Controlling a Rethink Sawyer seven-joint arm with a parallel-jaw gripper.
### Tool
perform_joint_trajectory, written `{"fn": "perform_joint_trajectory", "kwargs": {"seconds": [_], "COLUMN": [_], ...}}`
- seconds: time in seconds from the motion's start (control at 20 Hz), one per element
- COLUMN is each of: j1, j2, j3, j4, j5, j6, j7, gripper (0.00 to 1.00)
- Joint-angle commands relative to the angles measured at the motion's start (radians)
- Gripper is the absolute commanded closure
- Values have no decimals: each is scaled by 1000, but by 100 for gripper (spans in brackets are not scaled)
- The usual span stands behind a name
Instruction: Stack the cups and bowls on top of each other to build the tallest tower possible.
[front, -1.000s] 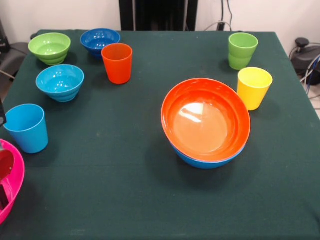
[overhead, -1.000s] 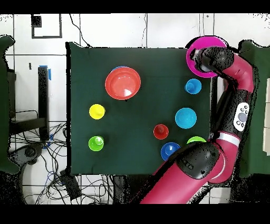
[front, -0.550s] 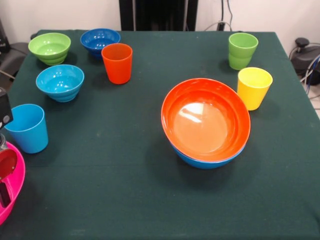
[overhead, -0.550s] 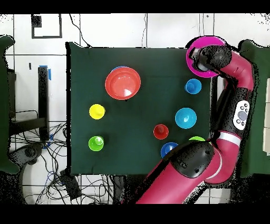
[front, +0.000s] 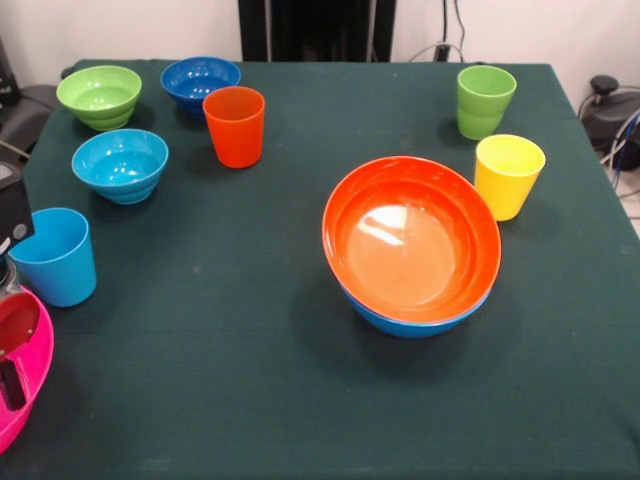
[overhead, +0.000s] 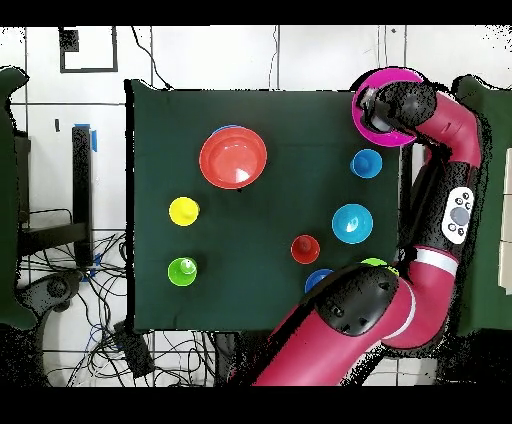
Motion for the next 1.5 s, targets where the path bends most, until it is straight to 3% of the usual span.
{"fn": "perform_joint_trajectory", "kwargs": {"seconds": [0.05, 0.5, 0.75, 1.1, 1.5], "j1": [48, 64, 57, 63, 94], "j2": [-4, 6, 43, 71, 68], "j3": [-43, -61, -71, -73, -114], "j4": [91, 68, 91, 64, 94], "j5": [12, 35, 37, 44, 58], "j6": [-3, 5, -116, -136, -177], "j7": [106, 105, 104, 67, 130], "gripper": [0, 0, 0, 0, 0]}}
